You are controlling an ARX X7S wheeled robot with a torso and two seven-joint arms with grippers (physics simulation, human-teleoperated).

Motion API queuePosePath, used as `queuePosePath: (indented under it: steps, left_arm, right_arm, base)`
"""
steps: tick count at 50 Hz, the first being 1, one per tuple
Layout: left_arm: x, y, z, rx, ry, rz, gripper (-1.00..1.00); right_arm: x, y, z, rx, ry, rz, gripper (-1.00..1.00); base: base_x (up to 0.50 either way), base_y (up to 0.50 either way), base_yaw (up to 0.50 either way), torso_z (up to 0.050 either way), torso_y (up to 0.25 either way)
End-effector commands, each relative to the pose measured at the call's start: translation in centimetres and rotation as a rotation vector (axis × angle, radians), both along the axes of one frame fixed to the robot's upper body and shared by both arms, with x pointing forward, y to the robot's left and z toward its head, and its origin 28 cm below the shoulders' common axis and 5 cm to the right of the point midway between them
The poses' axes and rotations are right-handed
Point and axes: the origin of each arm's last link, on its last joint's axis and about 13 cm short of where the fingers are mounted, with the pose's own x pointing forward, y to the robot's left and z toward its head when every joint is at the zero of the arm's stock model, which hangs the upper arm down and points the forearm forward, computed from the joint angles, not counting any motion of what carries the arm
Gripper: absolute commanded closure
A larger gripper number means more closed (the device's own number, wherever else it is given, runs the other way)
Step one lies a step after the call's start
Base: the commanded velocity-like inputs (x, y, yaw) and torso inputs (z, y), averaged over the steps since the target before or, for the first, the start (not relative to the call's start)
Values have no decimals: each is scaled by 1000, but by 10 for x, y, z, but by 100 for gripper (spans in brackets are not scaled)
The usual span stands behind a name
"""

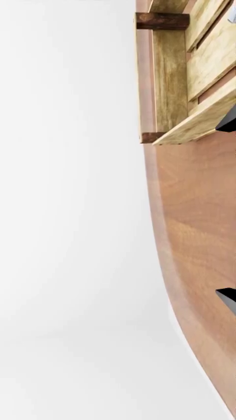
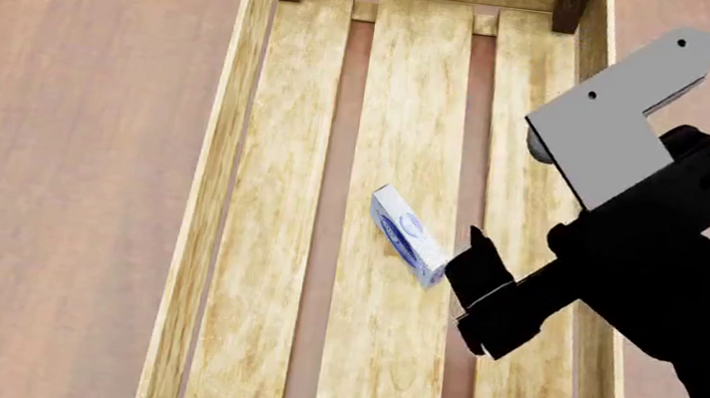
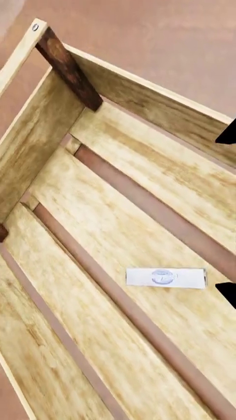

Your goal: Pick up the cream cheese and put it in the tray.

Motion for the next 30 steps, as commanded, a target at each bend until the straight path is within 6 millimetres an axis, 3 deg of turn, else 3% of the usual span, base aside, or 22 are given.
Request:
queuePosePath:
  steps: [1,10,21,27,30]
  left_arm:
    - [1,0,-1,0,5,0,-100]
    - [2,2,-1,-4,4,7,-100]
    - [8,10,5,-12,1,51,-100]
    - [25,24,32,-15,-29,102,-100]
    - [37,33,60,-19,-73,116,-100]
  right_arm:
    - [-18,-17,3,62,-65,-37,-100]
    - [-27,-32,-2,156,-123,-96,-100]
    - [-24,-51,-31,300,-214,-197,-100]
    - [-21,-54,-49,362,-285,-230,-100]
    - [-23,-51,-58,374,-308,-224,-100]
  base:
    - [0,0,0,0,0]
    - [0,0,0,0,0]
    - [0,0,0,0,0]
    - [0,0,0,0,0]
    - [0,0,0,0,0]
